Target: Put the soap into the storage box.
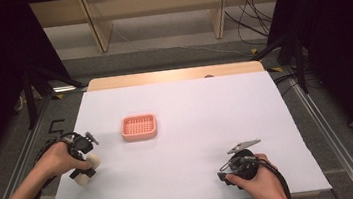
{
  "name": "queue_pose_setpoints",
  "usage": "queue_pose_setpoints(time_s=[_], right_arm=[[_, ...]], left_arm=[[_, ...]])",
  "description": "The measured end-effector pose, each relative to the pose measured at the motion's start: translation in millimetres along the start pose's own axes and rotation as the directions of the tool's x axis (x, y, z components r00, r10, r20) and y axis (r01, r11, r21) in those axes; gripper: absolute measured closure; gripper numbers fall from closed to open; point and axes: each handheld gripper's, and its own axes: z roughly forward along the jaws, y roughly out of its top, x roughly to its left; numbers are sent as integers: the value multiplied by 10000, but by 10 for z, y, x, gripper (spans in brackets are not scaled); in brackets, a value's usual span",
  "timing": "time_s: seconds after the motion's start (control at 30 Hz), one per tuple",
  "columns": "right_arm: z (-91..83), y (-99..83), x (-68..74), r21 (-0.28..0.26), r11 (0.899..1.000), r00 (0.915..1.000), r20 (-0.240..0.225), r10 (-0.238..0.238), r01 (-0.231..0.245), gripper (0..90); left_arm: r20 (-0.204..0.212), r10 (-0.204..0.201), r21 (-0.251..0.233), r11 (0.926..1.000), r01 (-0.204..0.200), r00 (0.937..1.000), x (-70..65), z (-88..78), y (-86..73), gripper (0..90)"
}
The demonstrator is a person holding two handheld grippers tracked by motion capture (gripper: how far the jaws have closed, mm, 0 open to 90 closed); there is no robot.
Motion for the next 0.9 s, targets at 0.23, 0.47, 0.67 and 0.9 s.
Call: queue_pose_setpoints(time_s=[0.23,0.47,0.67,0.9], right_arm=[[-2,-7,-5,10,10000,10000,19,4,-4,443],[-7,-15,-3,5,10000,10000,-1,80,-80,443],[-19,-20,-13,-55,10000,10000,16,-22,22,443],[-26,-26,-6,-92,9999,9999,20,132,-132,443]], left_arm=[[-19,95,50,9999,-95,10000,2,-15,72,490],[-38,161,42,9999,-161,9999,-8,-24,154,490],[-81,252,-6,9997,-252,9996,-18,-25,199,490],[-150,540,-15,9985,-541,9984,-11,-31,254,490]])
